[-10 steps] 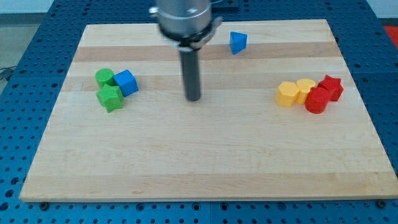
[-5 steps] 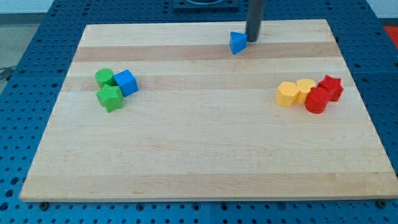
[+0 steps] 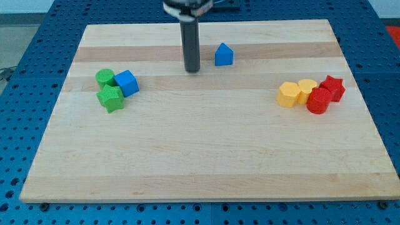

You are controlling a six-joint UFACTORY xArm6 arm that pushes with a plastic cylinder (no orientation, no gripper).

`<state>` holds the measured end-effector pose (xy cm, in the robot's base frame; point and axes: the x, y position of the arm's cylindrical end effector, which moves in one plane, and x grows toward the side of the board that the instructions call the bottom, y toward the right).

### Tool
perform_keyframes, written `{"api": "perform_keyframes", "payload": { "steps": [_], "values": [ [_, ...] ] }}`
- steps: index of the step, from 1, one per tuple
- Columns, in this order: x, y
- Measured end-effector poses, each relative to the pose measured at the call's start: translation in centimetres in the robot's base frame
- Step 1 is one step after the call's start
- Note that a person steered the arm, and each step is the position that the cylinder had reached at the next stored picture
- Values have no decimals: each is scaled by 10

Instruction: Push the blue triangle left to the yellow hexagon

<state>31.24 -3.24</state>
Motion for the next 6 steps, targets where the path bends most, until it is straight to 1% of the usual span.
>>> {"api": "perform_keyframes", "payload": {
  "steps": [1,2,3,4,5,6],
  "values": [
    [-102,9],
    [-119,54],
    [-110,131],
    [-87,131],
    [-38,115],
    [-9,97]
  ]
}}
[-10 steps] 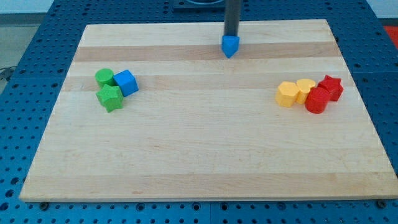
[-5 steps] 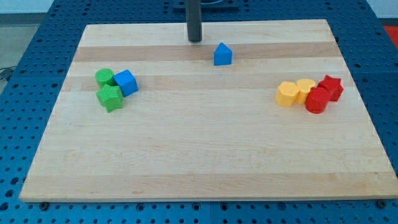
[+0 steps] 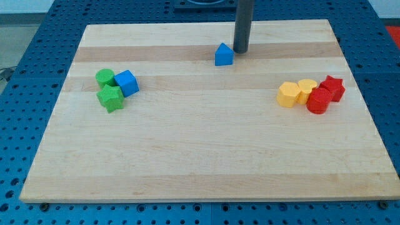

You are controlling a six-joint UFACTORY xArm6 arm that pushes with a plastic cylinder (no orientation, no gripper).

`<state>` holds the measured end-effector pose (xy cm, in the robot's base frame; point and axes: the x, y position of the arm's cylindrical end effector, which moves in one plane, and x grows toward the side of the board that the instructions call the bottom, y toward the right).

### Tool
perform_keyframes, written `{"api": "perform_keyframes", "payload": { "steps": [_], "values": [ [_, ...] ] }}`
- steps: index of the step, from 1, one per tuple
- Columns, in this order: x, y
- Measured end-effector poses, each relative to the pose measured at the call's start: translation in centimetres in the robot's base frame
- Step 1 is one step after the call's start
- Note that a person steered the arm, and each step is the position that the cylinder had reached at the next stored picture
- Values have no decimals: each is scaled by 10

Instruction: Push the blue triangle left to the yellow hexagon

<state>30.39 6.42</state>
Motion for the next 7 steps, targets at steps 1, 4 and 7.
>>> {"api": "perform_keyframes", "payload": {
  "steps": [1,4,7],
  "values": [
    [34,-19],
    [127,-54],
    [25,22]
  ]
}}
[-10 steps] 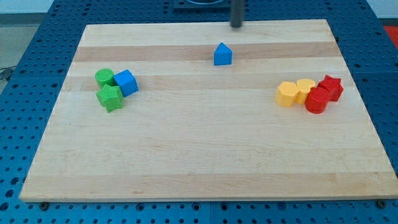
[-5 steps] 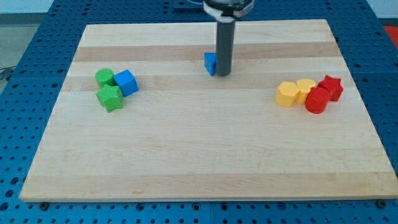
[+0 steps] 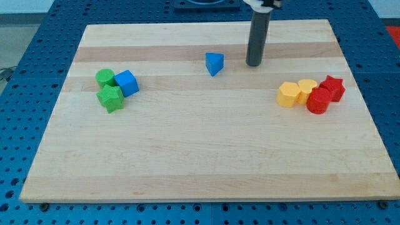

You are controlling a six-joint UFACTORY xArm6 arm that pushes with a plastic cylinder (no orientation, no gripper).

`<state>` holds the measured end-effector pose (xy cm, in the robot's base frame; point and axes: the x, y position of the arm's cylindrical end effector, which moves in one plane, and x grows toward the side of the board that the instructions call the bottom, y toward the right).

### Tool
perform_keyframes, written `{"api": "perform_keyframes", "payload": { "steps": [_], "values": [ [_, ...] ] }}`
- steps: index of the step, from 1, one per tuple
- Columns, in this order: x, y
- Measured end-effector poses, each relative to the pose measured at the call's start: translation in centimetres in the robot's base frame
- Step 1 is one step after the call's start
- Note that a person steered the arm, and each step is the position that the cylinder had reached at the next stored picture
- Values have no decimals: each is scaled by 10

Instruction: Push the blue triangle left to the yellow hexagon

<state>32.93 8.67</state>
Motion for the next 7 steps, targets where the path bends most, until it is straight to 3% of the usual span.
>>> {"api": "perform_keyframes", "payload": {
  "steps": [3,4,5,6,7],
  "values": [
    [102,-146],
    [117,-121],
    [81,-67],
    [18,-28],
    [-47,-21]
  ]
}}
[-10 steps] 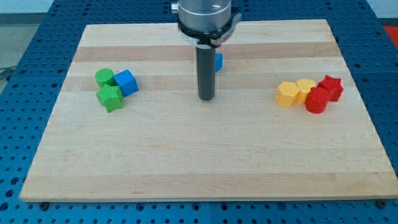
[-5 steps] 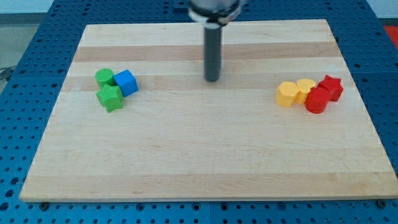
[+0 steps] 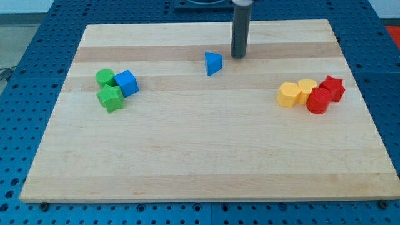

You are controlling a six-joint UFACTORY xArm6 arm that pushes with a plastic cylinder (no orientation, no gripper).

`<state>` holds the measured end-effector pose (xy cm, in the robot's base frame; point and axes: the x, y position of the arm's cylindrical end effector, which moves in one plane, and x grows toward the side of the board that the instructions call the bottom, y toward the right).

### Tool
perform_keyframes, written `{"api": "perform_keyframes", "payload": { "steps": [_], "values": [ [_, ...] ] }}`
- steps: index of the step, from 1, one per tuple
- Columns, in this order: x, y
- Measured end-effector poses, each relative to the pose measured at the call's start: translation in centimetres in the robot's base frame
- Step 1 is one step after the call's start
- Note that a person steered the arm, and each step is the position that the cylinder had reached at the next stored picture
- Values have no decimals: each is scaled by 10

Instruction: Push the blue triangle left to the yellow hexagon

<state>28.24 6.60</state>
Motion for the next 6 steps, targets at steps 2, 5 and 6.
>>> {"api": "perform_keyframes", "payload": {
  "steps": [2,5,6],
  "values": [
    [57,-75],
    [104,-93],
    [91,-42]
  ]
}}
